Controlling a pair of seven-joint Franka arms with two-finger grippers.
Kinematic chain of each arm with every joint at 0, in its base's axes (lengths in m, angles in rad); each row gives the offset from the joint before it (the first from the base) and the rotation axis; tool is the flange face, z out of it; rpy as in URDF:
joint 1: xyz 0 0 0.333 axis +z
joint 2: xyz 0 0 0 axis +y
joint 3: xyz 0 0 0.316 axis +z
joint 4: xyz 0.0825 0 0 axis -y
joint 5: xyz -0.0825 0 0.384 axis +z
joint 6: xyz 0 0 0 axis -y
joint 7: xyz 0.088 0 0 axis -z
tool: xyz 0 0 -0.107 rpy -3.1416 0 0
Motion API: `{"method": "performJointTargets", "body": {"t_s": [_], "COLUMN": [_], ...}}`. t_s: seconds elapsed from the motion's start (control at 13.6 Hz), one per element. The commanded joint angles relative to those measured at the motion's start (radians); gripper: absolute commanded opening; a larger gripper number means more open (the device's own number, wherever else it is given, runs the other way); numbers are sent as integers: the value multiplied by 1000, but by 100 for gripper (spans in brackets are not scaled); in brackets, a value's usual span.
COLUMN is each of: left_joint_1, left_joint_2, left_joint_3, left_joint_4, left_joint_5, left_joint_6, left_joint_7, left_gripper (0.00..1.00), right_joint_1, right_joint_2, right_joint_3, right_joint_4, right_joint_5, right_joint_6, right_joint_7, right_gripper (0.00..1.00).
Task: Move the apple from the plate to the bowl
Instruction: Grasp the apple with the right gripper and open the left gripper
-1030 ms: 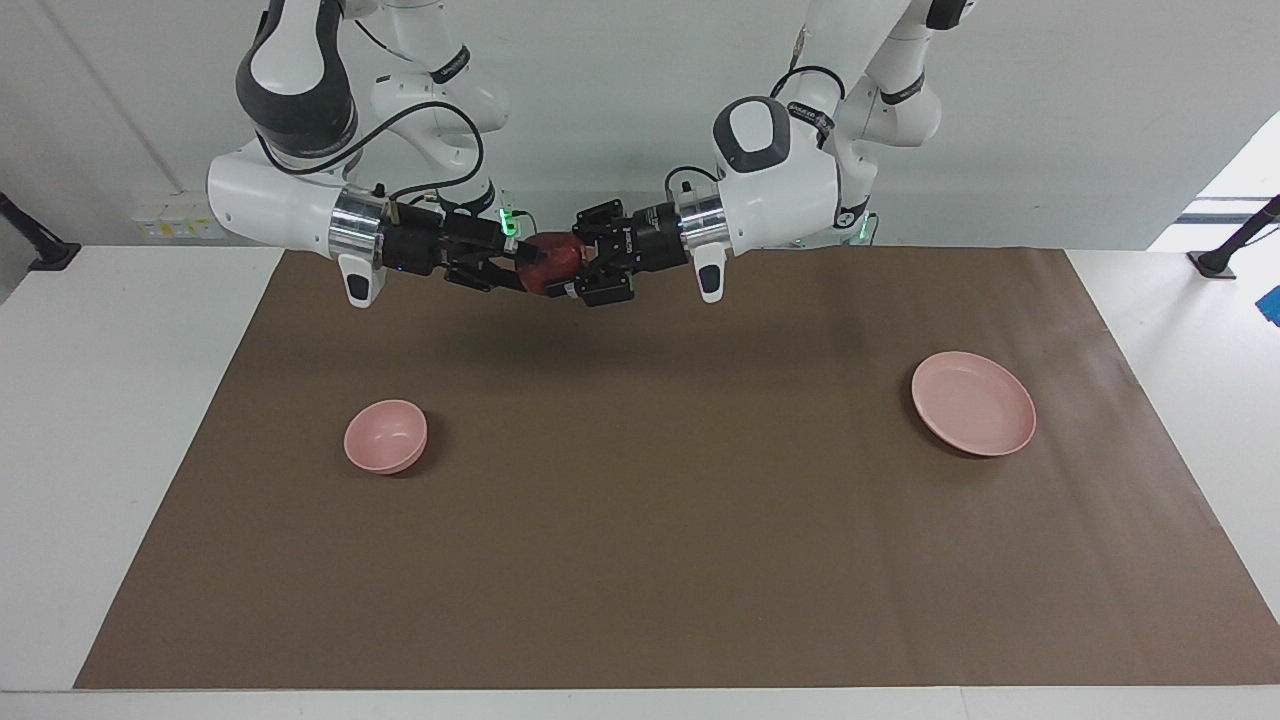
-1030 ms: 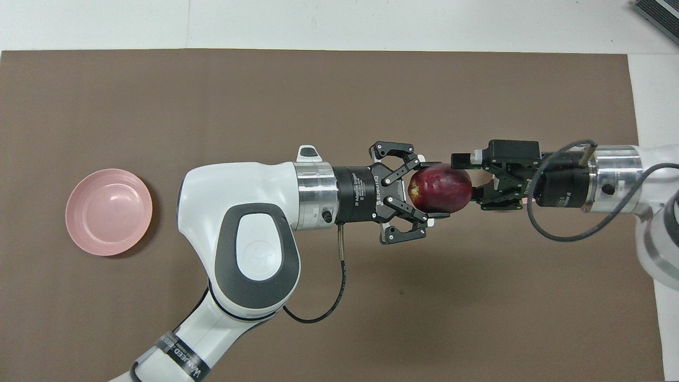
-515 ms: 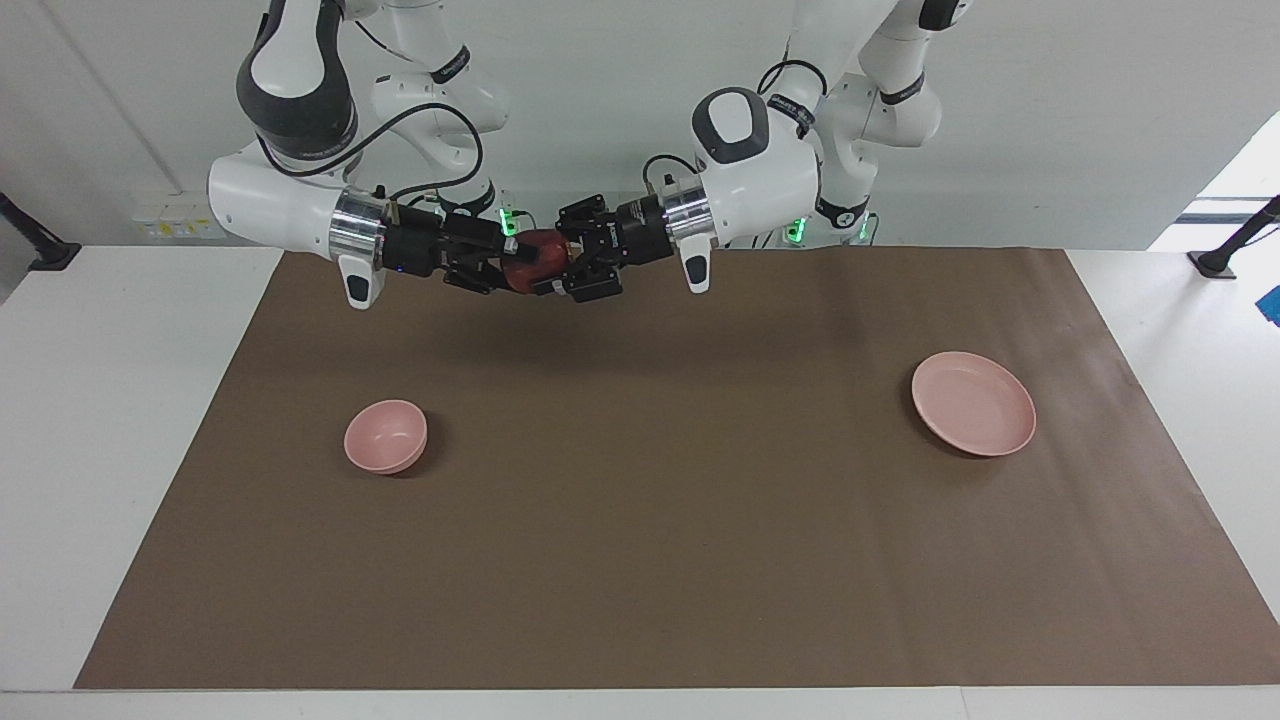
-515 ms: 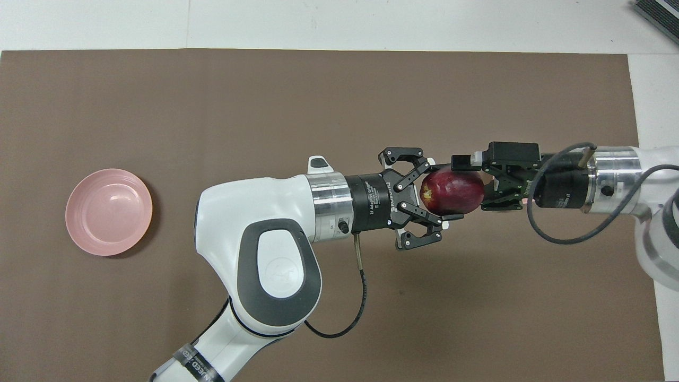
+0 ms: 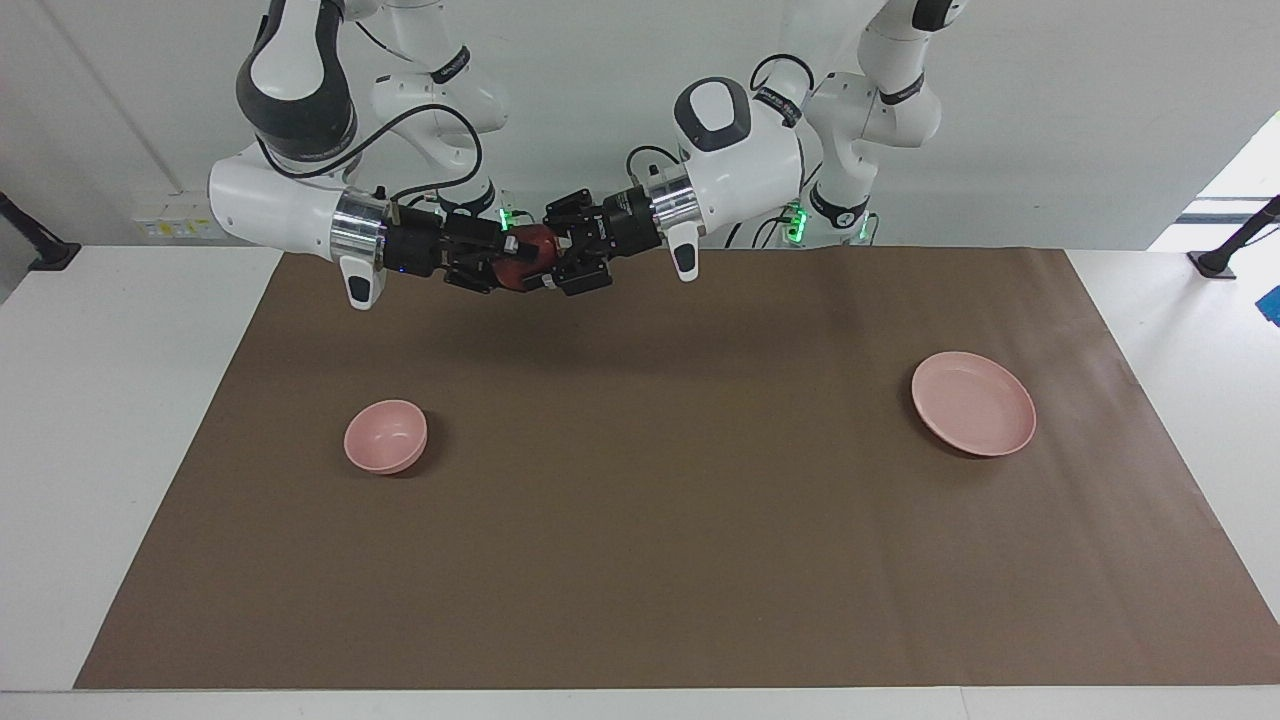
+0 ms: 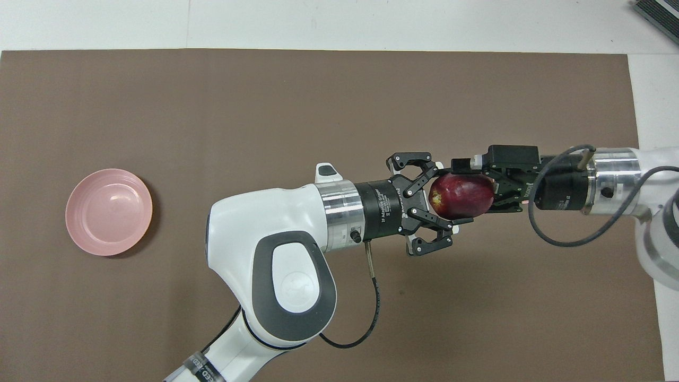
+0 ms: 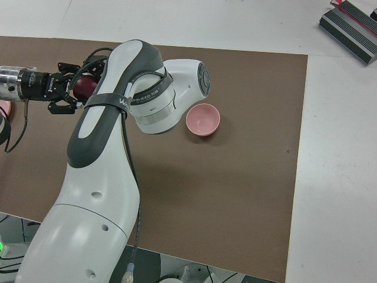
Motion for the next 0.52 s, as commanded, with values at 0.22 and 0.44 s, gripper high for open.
{"method": "performJointTargets", "body": {"t_s": [0.22,0.44], "left_joint_1": [-25,-25], "left_joint_2": [23,23], "left_joint_3": [6,6], "left_joint_4": [16,16], "left_joint_5": [-12,-12], "left_joint_6": [27,41], "left_joint_7": [-2,-2], "left_gripper": [0,0], "right_joint_1": [-37,-40], "right_joint_2": [-10,-13], "right_joint_3": [0,0], "right_joint_4": [4,2], "right_joint_5": [5,4], "right_joint_6": [-96,-117], "right_joint_7": [-19,-22], "right_gripper": [100,100]}}
